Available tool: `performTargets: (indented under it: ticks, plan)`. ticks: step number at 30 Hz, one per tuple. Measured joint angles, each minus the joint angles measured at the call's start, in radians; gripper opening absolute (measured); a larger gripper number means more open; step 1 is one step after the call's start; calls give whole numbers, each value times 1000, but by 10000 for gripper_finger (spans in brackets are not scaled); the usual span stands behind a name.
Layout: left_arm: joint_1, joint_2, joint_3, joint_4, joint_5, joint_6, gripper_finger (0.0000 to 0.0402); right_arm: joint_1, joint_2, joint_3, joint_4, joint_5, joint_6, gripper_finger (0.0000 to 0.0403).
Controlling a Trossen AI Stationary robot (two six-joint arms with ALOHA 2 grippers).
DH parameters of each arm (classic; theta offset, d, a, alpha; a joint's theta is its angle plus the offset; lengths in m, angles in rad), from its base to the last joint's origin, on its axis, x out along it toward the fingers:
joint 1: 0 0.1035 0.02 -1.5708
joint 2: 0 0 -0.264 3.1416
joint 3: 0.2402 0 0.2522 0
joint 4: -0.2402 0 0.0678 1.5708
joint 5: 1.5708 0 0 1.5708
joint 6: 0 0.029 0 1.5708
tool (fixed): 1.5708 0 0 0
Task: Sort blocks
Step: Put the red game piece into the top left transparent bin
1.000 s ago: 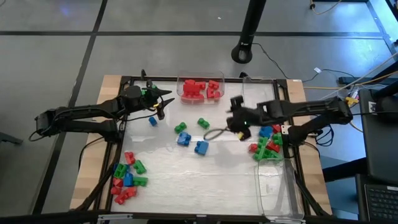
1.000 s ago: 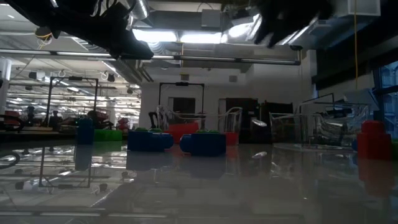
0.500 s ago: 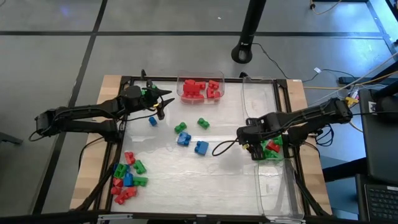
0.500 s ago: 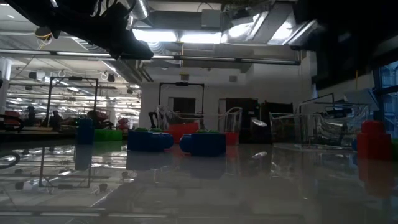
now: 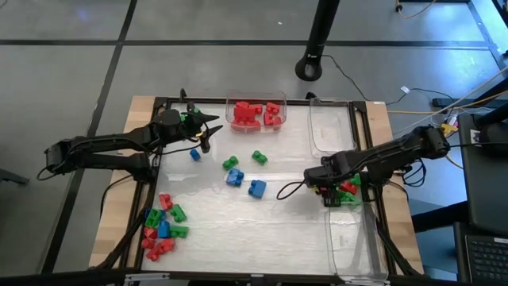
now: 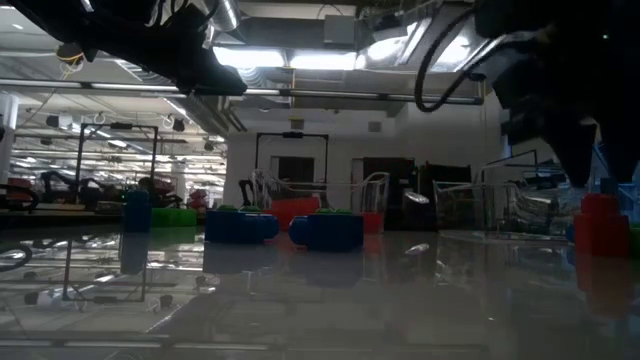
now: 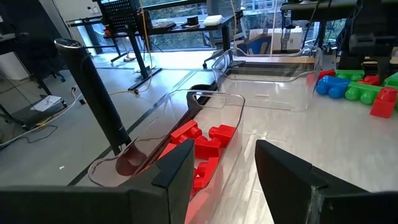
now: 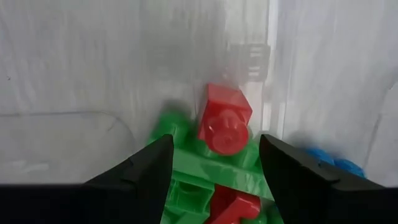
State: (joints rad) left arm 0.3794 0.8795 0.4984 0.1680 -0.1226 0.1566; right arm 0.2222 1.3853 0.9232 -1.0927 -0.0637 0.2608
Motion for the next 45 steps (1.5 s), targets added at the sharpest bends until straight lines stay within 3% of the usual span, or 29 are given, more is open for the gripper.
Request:
performTargets:
  ticks: [22,45]
  plan:
    - [0,0,0,1,0,-3,159,0,-3,-161,209,38,9,239]
    - [0,0,0,1,0,-4,159,0,-1,-171,230,42,61,239]
